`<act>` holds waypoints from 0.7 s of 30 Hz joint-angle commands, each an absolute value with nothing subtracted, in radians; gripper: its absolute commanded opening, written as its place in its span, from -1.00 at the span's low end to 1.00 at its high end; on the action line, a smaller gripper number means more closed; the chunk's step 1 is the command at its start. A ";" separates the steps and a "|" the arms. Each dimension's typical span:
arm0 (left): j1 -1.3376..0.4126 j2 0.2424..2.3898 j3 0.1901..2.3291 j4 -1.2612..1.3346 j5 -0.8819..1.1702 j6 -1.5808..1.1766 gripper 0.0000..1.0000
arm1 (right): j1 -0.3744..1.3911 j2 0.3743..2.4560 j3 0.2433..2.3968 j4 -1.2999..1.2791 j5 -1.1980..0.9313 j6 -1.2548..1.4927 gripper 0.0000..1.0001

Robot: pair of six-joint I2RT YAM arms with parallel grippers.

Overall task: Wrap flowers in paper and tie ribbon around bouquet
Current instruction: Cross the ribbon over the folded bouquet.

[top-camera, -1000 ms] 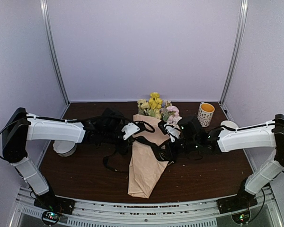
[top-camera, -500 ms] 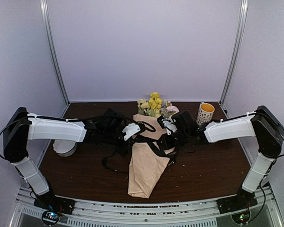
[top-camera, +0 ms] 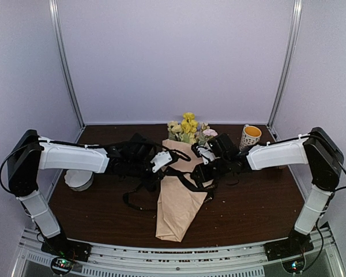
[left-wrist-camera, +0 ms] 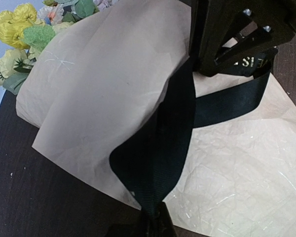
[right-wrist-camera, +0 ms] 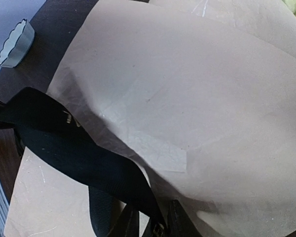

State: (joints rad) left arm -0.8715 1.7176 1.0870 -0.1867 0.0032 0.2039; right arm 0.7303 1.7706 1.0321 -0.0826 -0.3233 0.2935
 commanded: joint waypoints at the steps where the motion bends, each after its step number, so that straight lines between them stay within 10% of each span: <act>1: -0.873 1.729 1.112 -0.167 -0.008 0.174 -1.00 | 0.717 1.688 1.067 -0.091 -0.410 0.295 -0.49; 21: -0.873 1.738 1.111 -0.158 -0.036 0.156 -1.00 | 0.813 1.561 0.860 0.023 -0.377 0.335 -0.45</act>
State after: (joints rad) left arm -0.8715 1.7264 1.0870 -0.1860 -0.0250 0.1650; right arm 0.7849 1.5528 0.8585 0.0265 -0.4473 0.3588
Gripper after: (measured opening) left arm 0.012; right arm 0.266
